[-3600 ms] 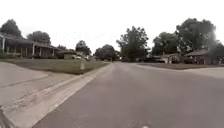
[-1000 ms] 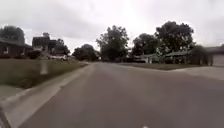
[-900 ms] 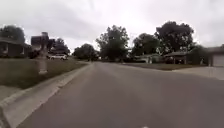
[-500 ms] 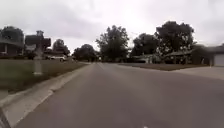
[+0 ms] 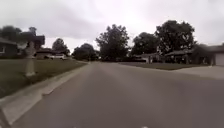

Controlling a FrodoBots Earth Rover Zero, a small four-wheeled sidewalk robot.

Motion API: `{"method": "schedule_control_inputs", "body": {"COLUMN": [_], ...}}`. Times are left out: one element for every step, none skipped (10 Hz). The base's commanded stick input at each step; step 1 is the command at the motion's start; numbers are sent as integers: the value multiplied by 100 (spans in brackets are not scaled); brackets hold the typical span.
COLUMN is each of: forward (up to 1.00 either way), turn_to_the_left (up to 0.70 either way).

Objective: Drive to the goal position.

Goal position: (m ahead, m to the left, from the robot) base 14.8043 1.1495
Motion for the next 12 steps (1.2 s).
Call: {"method": "schedule_control_inputs", "body": {"forward": [70, 70, 70, 70, 70, 70, 70, 70, 70, 70, 70, 70], "turn_to_the_left": [0, 0, 0, 0, 0, 0, 0, 0, 0, 0, 0, 0]}}
